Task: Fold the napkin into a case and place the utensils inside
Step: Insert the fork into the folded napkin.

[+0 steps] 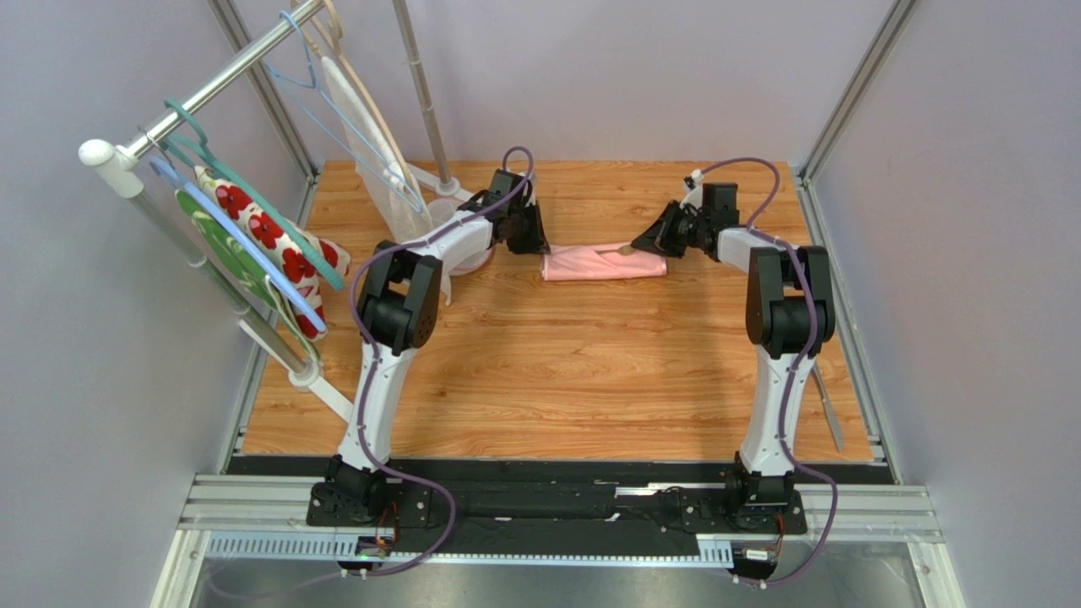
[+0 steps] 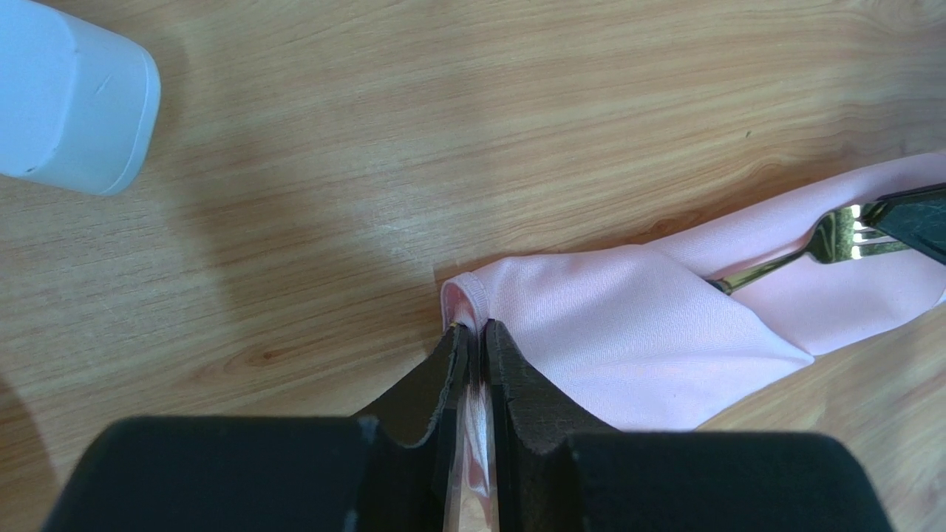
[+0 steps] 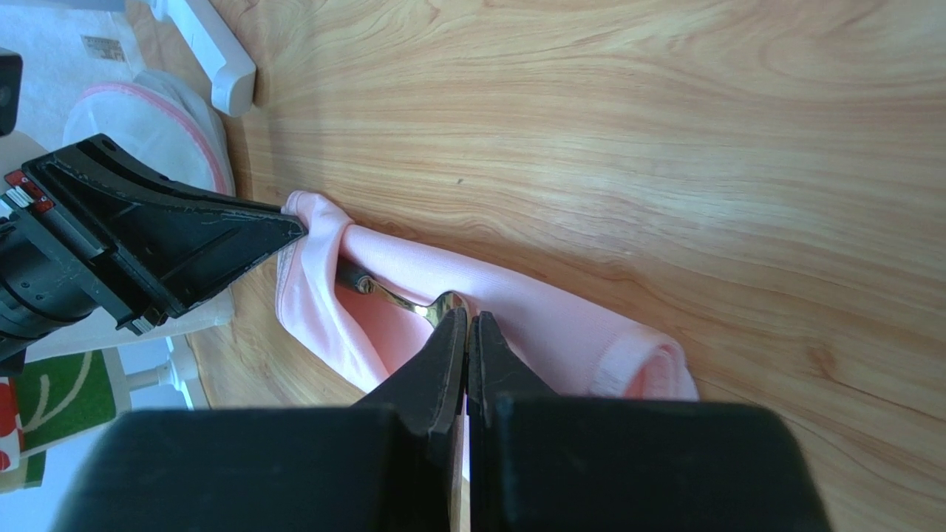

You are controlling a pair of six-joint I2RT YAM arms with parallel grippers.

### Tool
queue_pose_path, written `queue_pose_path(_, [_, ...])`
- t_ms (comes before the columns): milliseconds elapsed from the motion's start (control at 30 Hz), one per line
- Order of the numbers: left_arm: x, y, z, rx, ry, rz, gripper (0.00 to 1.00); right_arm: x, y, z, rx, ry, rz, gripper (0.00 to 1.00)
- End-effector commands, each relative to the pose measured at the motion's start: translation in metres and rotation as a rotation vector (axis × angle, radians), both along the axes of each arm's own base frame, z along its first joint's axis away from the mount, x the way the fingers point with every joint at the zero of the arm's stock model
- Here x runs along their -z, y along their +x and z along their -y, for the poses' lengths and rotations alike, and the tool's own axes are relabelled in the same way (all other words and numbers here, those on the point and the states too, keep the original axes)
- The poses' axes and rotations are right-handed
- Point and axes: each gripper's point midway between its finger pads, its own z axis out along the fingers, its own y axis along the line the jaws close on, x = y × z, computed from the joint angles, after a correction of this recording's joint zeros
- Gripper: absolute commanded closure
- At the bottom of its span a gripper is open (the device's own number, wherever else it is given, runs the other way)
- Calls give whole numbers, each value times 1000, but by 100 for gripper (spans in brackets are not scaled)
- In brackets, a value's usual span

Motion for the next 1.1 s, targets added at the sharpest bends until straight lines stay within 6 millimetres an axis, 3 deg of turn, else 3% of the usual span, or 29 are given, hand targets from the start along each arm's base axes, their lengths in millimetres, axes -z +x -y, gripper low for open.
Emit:
queue_pose_path(0, [2,-1,4,20,-16,-7,84,-7,11,-15,-30,7,39,100])
queue_pose_path(267, [-5,1,6,27,-27,5,84,-5,18,-20,-35,-3,33,98])
queue_pose_path(533, [-10,0,3,4,-29,16,87,-13,4,-13,6,-41,26,100])
queue_pose_path(700, [-12,-2,2,0,-36,21,81,-21,-3,-9,33,-76,18,87])
queue_pose_path(1067, [-22,0,1,-1,-30,47,78,-27,-19,-12,28,-90,19,73])
